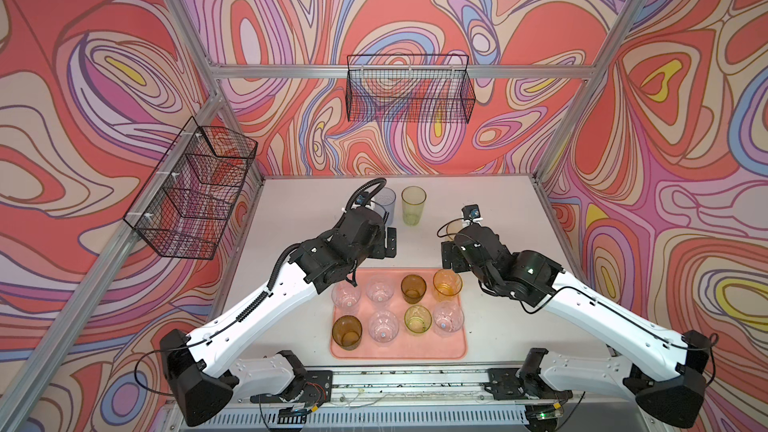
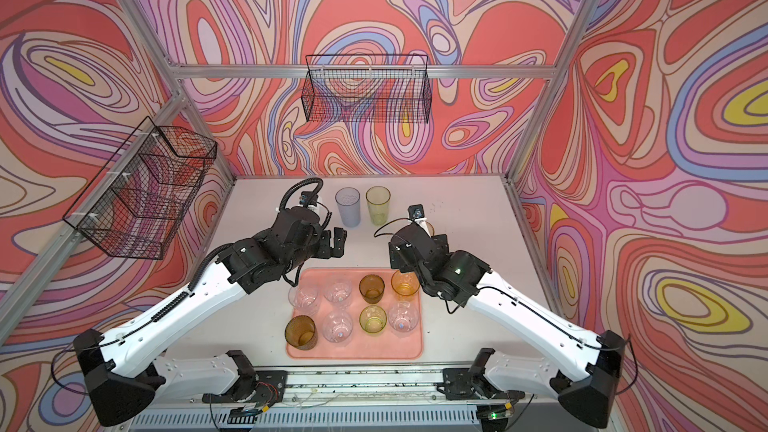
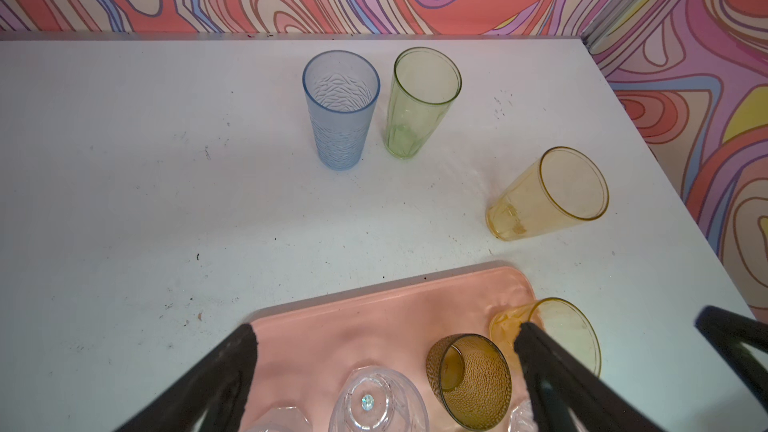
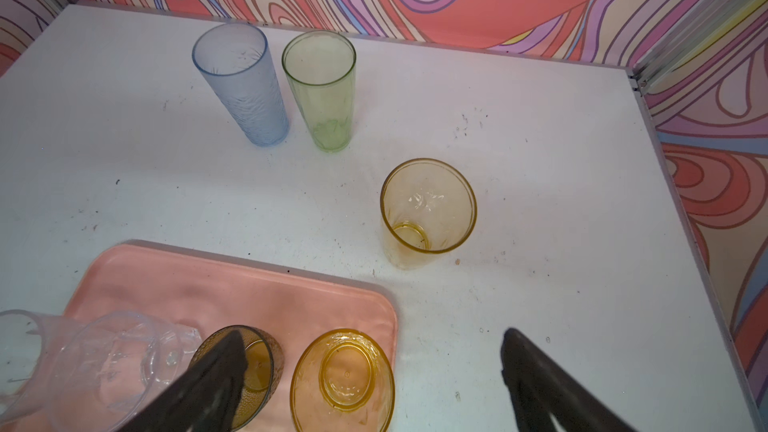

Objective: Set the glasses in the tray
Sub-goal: 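Open and raise the right gripper while the left reaches toward the blue glass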

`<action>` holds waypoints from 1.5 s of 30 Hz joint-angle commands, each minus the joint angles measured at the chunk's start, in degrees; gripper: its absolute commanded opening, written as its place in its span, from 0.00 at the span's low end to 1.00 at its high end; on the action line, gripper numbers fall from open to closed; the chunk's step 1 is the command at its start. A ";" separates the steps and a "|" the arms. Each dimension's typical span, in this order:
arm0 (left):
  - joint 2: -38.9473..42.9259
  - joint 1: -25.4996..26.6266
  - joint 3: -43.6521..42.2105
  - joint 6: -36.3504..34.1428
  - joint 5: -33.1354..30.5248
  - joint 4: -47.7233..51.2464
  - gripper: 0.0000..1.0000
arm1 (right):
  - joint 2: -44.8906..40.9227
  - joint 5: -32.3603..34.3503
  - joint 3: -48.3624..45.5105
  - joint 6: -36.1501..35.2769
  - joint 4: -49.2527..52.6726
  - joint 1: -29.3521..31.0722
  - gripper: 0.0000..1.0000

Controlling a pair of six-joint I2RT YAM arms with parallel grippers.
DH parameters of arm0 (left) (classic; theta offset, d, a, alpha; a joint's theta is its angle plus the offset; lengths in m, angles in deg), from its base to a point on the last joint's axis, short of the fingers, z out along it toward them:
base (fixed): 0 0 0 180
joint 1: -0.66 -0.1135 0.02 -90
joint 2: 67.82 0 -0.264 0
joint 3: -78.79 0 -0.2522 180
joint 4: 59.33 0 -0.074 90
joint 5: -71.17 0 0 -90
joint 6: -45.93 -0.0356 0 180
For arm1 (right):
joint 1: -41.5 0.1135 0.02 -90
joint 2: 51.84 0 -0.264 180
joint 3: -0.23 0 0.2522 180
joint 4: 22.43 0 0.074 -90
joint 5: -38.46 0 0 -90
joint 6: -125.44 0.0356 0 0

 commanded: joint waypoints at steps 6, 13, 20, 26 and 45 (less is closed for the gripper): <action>-1.40 -1.51 1.69 2.17 -5.71 -1.73 1.00 | -0.97 -4.14 3.57 -5.22 -0.67 -2.03 0.98; 0.94 -6.07 0.39 4.64 -3.60 -1.00 1.00 | 2.51 -17.02 6.11 -8.43 -3.39 -13.55 0.98; 2.37 -14.58 -1.71 6.04 3.90 -1.44 1.00 | 10.28 -25.16 15.10 -12.93 -2.66 -19.72 0.98; -3.48 -23.33 0.99 5.51 17.56 -1.05 1.00 | 12.20 -34.16 16.91 -11.37 -3.16 -23.67 0.98; -27.00 -27.24 17.06 1.26 29.10 -1.81 0.96 | 8.68 -45.27 14.32 -7.95 -2.10 -36.10 0.98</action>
